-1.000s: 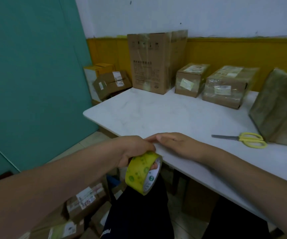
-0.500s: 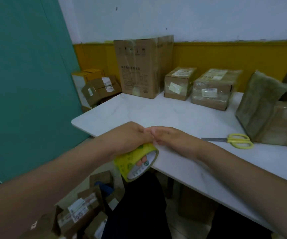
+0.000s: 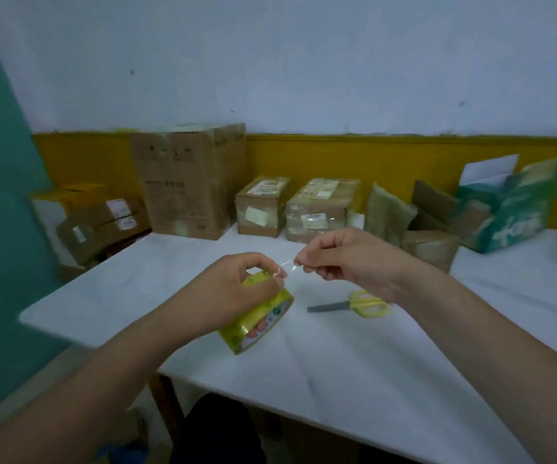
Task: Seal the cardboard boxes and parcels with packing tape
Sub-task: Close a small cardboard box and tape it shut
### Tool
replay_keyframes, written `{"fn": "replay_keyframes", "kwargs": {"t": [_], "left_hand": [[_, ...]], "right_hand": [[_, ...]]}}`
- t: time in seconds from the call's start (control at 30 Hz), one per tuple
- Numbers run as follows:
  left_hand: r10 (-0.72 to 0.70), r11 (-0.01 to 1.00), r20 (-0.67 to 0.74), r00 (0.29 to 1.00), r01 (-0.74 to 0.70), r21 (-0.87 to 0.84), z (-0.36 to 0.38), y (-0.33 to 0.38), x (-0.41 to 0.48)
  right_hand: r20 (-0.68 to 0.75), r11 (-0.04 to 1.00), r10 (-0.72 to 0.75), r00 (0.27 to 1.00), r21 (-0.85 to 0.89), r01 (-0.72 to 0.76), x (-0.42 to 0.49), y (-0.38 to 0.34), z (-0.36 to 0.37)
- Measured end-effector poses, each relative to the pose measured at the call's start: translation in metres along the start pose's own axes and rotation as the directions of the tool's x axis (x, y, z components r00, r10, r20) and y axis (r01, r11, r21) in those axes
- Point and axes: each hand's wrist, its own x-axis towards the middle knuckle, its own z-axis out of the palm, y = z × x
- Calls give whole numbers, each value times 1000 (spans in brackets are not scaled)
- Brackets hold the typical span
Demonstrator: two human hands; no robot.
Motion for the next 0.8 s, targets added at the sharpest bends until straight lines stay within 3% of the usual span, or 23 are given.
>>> {"fn": "replay_keyframes", "kwargs": {"t": [0.17,0.3,0.37,0.43,0.5,0.53,0.6,0.67,0.73,0.8], "left_hand": [[206,953,96,974,-177,-247,36,55,30],[328,912,103,939,-287,-292,57,106,53],[303,828,-50,952,-289,-480,72,131,73],[171,695,-166,971,-238,-679,87,153,93],[102,544,-137,985,-170,-822,108,171,106],[110,553,-109,988,-152,-820,123,177,109],[146,778,-109,983,-182,-601,158,187,110],[205,963,-153,967,-227,-143,194,192,115],[199,967,-159,967,-167,194,215,189,131],[108,950,-175,979,-50,307,225,182,154]], "right_hand": [[-314,965,-82,946,-263,-3,-49,-44,-62],[-428,881,-212,878,-473,-17,-92,-80,-108],[-398,742,-277,875,-667,-68,-111,-98,-129],[-332,554,-292,897,-823,-124,-125,-112,-146],[-282,384,-292,914,-910,-158,-133,-120,-161],[-270,319,-300,915,-932,-170,-136,-122,-168],[-251,194,-307,918,-961,-198,-138,-121,-183],[-254,117,-291,922,-966,-230,-139,-116,-196],[-269,122,-284,920,-962,-244,-141,-108,-206],[-278,156,-284,918,-958,-242,-143,-96,-211]]}}
